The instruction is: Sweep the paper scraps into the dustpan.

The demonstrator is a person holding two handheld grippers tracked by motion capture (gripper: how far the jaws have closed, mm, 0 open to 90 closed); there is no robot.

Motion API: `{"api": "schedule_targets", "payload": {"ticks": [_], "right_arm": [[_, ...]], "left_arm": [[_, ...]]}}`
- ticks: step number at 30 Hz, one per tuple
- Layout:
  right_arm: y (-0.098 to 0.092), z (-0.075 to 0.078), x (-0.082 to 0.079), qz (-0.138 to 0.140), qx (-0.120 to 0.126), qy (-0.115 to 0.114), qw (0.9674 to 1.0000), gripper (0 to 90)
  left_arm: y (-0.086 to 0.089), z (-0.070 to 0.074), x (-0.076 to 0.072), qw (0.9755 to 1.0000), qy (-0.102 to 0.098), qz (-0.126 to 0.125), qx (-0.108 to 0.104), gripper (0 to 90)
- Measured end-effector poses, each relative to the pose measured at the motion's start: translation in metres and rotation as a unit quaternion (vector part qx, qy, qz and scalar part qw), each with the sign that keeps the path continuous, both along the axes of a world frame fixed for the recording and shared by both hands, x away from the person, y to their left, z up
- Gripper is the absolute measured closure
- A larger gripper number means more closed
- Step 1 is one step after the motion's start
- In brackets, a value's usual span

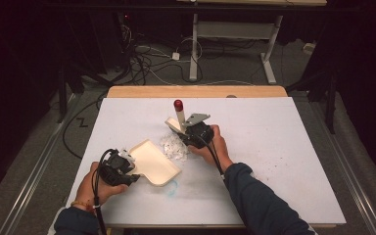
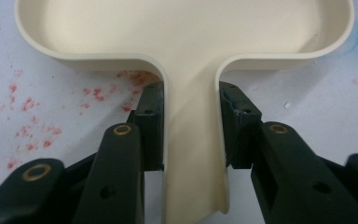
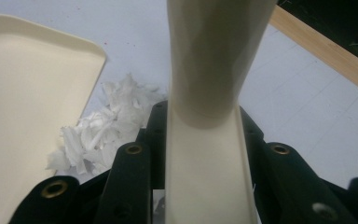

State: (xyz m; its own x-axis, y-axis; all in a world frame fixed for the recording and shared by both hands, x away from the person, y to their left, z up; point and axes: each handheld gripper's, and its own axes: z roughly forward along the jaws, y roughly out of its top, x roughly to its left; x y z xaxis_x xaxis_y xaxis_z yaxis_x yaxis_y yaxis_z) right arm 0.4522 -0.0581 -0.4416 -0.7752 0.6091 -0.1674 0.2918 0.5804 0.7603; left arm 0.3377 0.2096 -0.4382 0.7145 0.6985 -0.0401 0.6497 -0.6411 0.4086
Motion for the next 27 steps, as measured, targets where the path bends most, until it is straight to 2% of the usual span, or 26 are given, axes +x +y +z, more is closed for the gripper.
{"api": "schedule_targets", "payload": {"ticks": [12,17,20,27], "right_arm": [[0.012,-0.001,-0.009,0.027,0.000,-0.001,0.9996,67.5],[0.023,-0.002,-0.020,0.050,0.017,0.011,0.9985,67.5],[0.030,-0.002,-0.027,0.064,0.014,0.010,0.9978,67.5],[0.041,-0.002,-0.041,0.085,0.025,0.011,0.9960,67.5]], "left_arm": [[-0.004,0.000,0.009,1.0000,0.006,0.001,-0.007,63.4],[-0.006,-0.001,0.011,1.0000,0.008,0.000,-0.002,63.4],[-0.009,-0.002,0.011,1.0000,0.008,-0.001,0.002,63.4],[-0.013,-0.005,0.012,0.9999,0.010,-0.002,0.011,63.3]]}}
